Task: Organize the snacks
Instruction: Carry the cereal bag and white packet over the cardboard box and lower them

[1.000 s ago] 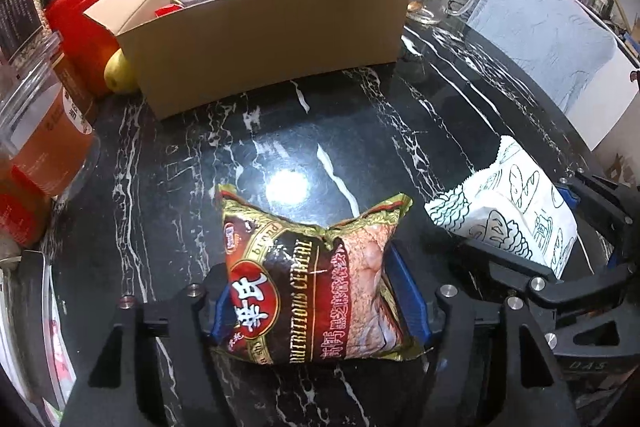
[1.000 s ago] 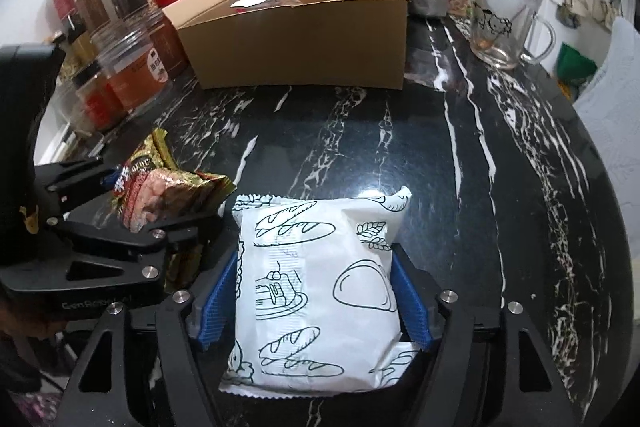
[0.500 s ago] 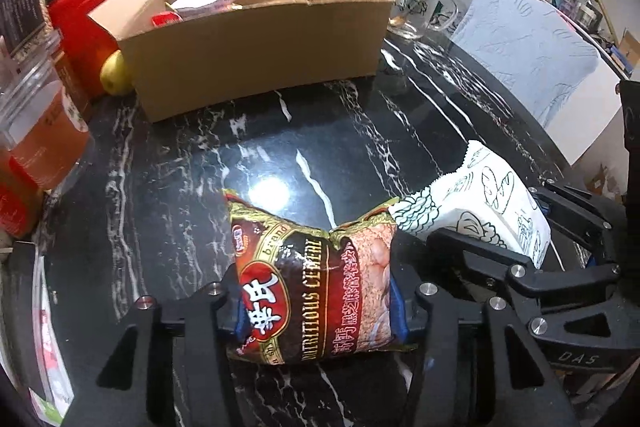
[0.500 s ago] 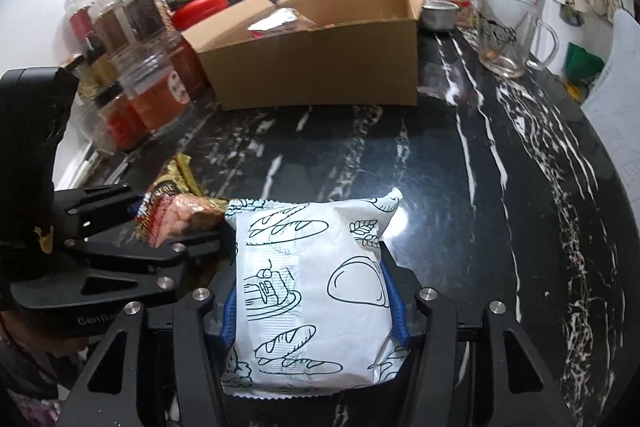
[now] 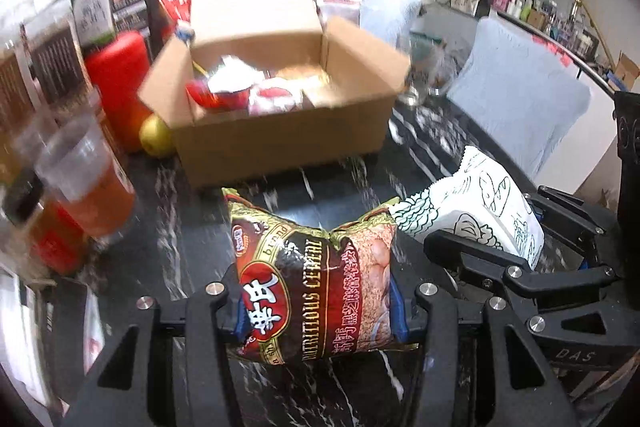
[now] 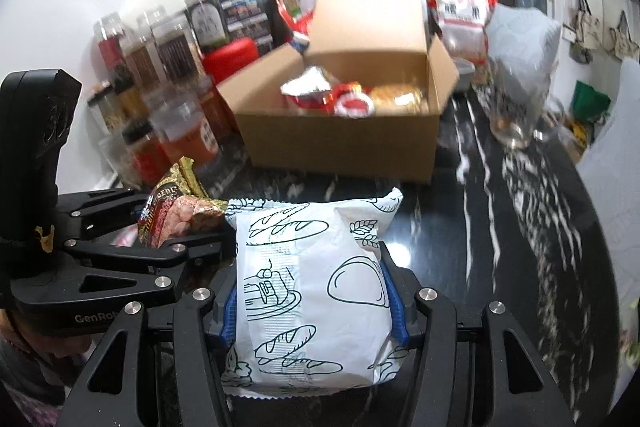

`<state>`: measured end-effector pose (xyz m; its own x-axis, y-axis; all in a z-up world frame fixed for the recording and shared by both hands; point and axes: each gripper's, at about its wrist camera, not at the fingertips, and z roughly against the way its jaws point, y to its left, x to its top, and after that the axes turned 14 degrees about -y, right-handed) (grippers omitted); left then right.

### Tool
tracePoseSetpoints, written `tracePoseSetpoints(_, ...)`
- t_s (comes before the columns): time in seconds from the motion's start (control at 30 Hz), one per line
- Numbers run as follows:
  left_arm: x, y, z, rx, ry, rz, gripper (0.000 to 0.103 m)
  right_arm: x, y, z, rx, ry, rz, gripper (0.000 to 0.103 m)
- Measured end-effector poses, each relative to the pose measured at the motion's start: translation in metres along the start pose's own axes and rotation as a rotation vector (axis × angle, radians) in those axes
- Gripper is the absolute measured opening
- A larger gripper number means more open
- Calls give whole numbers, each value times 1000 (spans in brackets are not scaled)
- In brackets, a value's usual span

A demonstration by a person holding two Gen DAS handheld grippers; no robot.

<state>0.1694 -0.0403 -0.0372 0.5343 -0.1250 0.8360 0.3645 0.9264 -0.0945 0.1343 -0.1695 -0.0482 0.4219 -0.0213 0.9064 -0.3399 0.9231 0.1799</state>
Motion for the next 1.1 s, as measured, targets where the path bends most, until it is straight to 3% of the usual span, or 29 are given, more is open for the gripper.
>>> tracePoseSetpoints(0.53, 89, 27, 26, 74, -225, 8, 50, 88, 7, -14, 76, -151, 68, 56)
tracePoseSetpoints(1.1, 155, 57, -33, 45, -312, 45, 50, 160, -29, -70, 42, -230, 78, 56)
